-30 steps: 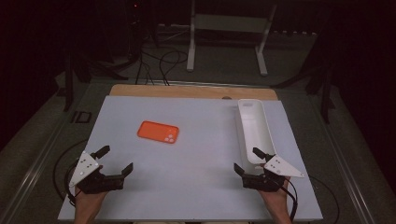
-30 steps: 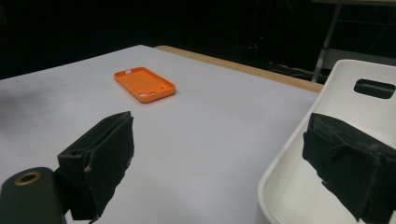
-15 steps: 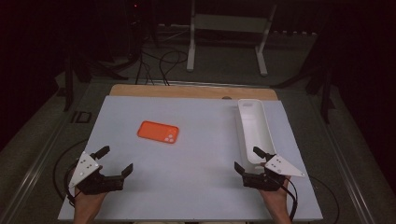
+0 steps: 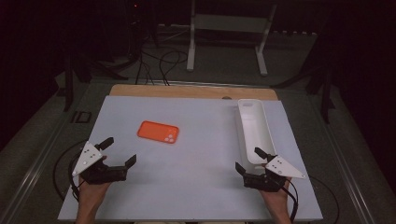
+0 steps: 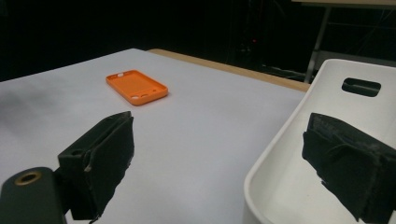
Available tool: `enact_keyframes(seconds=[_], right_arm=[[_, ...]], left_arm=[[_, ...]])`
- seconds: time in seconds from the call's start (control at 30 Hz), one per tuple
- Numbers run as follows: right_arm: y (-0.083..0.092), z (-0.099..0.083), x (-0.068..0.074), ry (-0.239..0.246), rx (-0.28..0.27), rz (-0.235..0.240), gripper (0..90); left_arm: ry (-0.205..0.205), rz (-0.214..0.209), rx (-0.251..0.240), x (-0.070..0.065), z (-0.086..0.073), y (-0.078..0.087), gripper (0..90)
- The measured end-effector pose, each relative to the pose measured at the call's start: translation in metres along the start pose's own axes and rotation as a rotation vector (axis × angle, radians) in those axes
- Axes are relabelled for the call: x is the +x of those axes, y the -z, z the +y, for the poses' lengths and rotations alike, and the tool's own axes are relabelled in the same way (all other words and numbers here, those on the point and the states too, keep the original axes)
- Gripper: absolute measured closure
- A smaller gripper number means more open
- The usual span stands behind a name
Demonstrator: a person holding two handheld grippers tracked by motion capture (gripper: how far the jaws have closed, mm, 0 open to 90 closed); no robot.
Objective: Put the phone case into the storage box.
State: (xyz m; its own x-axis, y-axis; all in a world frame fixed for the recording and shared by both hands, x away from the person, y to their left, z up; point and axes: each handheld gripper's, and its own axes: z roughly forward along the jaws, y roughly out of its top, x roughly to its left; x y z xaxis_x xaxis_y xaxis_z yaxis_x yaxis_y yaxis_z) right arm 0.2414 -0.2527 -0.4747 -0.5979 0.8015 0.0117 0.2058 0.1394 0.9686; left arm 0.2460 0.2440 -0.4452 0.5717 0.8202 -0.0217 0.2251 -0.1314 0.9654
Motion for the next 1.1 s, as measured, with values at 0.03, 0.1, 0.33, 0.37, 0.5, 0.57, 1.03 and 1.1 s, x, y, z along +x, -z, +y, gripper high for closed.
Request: enact_keyframes(seconds=[0.03,0.1,0.33,0.37,0.5,0.57,1.03,1.1], right_arm=[[0.0,-0.001,0.0,0.001,0.004,0.001,9.2],[-0.001,-0.001,0.001,0.007,0.006,0.0,9.1],[-0.001,-0.001,-0.001,0.0,-0.002,-0.007,9.1],[-0.001,-0.002,-0.001,-0.001,-0.003,-0.008,9.1],[0.0,-0.003,-0.002,-0.011,-0.004,-0.012,9.2],[-0.001,-0.003,-0.001,-0.011,-0.002,-0.011,9.1],[-0.002,-0.005,0.0,-0.003,0.002,-0.016,9.2],[-0.002,-0.005,0.0,-0.002,0.0,-0.018,9.2]], left_arm=[[-0.003,-0.001,0.003,0.0,0.001,-0.001,0.3],[-0.007,-0.004,0.008,0.0,0.002,-0.004,0.3],[-0.005,-0.007,0.016,0.001,0.008,-0.012,0.3],[-0.002,-0.016,0.022,0.002,0.011,-0.016,0.3],[-0.004,-0.02,0.028,0.003,0.014,-0.023,0.4],[0.0,-0.024,0.03,0.005,0.015,-0.026,0.3],[0.0,-0.004,0.102,0.02,0.021,-0.053,0.4],[0.005,-0.002,0.116,0.022,0.021,-0.056,0.4]])
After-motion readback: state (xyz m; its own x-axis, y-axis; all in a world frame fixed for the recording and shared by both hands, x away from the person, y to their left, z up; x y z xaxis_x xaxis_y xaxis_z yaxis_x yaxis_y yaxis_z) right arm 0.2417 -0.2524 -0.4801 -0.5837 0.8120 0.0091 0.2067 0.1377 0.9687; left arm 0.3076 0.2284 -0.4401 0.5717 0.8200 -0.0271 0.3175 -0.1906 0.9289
